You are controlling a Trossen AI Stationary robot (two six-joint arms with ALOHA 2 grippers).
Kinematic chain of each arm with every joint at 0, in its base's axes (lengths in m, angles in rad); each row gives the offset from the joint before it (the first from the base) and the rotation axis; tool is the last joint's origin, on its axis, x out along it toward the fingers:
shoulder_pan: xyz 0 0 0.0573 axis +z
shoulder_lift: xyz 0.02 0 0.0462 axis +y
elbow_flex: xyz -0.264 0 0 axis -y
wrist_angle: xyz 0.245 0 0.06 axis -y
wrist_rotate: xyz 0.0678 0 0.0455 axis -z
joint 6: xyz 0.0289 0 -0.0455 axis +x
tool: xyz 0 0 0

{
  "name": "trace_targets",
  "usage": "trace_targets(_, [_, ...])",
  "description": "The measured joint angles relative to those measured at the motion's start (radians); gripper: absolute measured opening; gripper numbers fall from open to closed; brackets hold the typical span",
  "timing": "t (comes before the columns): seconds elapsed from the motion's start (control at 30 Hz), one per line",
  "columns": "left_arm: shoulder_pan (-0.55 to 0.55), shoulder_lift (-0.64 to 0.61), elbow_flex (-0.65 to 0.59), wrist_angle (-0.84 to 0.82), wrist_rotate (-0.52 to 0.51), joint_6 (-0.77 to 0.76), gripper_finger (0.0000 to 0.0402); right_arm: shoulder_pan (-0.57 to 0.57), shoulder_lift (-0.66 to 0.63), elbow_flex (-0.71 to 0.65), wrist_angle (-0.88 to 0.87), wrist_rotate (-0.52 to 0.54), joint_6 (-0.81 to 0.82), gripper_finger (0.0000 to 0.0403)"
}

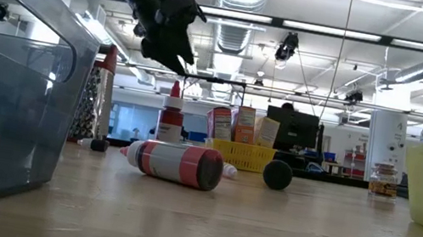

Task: Pick & Place Kitchen Items
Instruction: Put the top orange food coloring bottle into the black bin

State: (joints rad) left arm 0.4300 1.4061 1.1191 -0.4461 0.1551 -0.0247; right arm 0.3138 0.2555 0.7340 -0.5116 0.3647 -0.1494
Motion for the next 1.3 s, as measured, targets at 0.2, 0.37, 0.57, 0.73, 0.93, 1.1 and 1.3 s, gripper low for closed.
trace_targets(0.2, [-0.001, -0.002, 0.027, -0.217, -0.008, 0.088, 0.0289, 0.000, 0.110, -0.066, 0.219, 0.025, -0.061, 0.0008])
trace_targets(0.37, [-0.002, -0.021, 0.028, -0.363, -0.008, 0.168, 0.0273, -0.001, 0.189, -0.101, 0.318, 0.032, -0.127, 0.0008])
trace_targets(0.57, [-0.004, -0.029, 0.025, -0.467, -0.008, 0.215, 0.0266, -0.001, 0.257, -0.119, 0.316, 0.057, -0.048, 0.0008])
trace_targets(0.73, [-0.004, -0.019, 0.021, -0.500, -0.007, 0.183, 0.0266, -0.003, 0.329, -0.164, 0.316, 0.058, 0.083, 0.0008])
trace_targets(0.93, [-0.010, -0.017, -0.026, -0.498, -0.008, 0.198, 0.0266, -0.015, 0.422, -0.250, 0.368, 0.127, 0.130, 0.0008])
trace_targets(1.1, [-0.010, -0.017, -0.080, -0.467, -0.042, 0.234, 0.0264, -0.051, 0.481, -0.301, 0.541, 0.143, 0.146, 0.0009])
trace_targets(1.3, [-0.010, 0.000, -0.096, -0.426, -0.069, 0.262, 0.0251, -0.121, 0.540, -0.307, 0.709, 0.134, 0.119, 0.0014])
